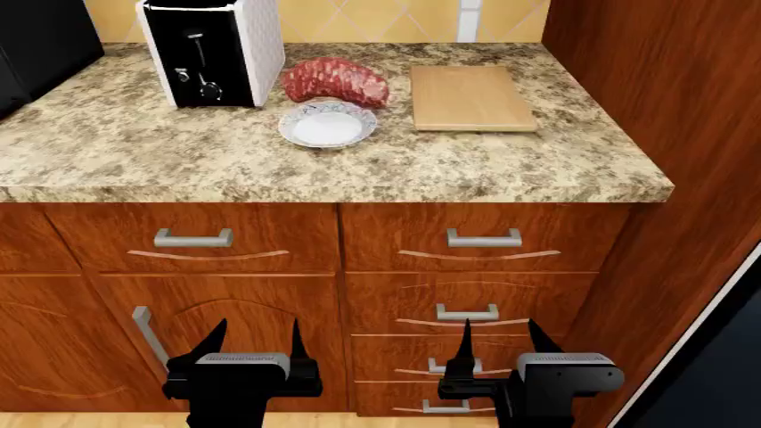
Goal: Pick the salami from the plate and place it on the cutting board. Then pick the condiment bottle from the cabinet and place it next to the cutting board.
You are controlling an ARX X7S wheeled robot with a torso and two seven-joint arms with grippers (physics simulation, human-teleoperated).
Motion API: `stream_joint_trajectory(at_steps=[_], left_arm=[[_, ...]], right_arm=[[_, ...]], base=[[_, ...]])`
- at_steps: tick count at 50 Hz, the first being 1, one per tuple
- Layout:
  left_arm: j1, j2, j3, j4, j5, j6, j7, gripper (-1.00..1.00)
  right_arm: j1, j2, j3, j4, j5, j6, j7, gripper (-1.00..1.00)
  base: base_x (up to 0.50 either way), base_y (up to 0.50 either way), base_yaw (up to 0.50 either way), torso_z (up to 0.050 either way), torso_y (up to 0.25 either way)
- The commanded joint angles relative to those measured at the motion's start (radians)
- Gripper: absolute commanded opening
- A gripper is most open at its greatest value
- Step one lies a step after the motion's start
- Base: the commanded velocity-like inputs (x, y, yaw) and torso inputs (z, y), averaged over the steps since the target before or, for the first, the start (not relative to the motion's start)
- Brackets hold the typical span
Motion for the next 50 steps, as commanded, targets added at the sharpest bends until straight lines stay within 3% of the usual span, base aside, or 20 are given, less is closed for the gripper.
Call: stream_joint_trajectory(at_steps=[1,6,9,22,30,40,50], left_arm=[[0.001,-0.016,0.017,0.0,-0.02,0.005,-0.014,1.0],[0.02,-0.041,0.03,0.037,-0.06,0.031,-0.012,1.0],[0.023,-0.06,0.024,0.131,-0.105,-0.053,-0.003,1.0],[-0.261,-0.113,-0.064,0.607,-0.282,-0.499,-0.096,1.0],[-0.253,-0.156,-0.05,0.74,-0.278,-0.571,-0.125,1.0],[-0.252,-0.181,-0.013,0.747,-0.236,-0.563,-0.143,1.0],[-0.248,-0.185,-0.008,0.751,-0.245,-0.562,-0.149,1.0]], right_arm=[[0.003,0.016,-0.019,0.006,0.024,-0.007,0.011,1.0],[-0.002,0.034,-0.033,0.006,0.037,-0.041,0.038,1.0],[-0.021,0.049,-0.031,-0.109,0.042,0.005,0.055,1.0],[0.208,0.126,-0.022,-0.725,0.09,0.548,0.067,1.0],[0.19,0.119,0.021,-0.826,0.172,0.621,0.066,1.0],[0.192,0.153,-0.05,-0.863,0.113,0.636,0.1,1.0],[0.177,0.176,-0.078,-0.873,0.088,0.597,0.108,1.0]], base=[[0.0,0.0,0.0,0.0,0.0],[0.0,0.0,0.0,0.003,0.0],[0.0,0.0,0.0,0.05,0.019],[0.0,0.0,0.0,0.05,0.018],[0.12,0.31,0.0,0.03,0.009],[0.29,0.45,0.0,0.0,0.0],[0.5,0.03,0.0,0.0,0.0]])
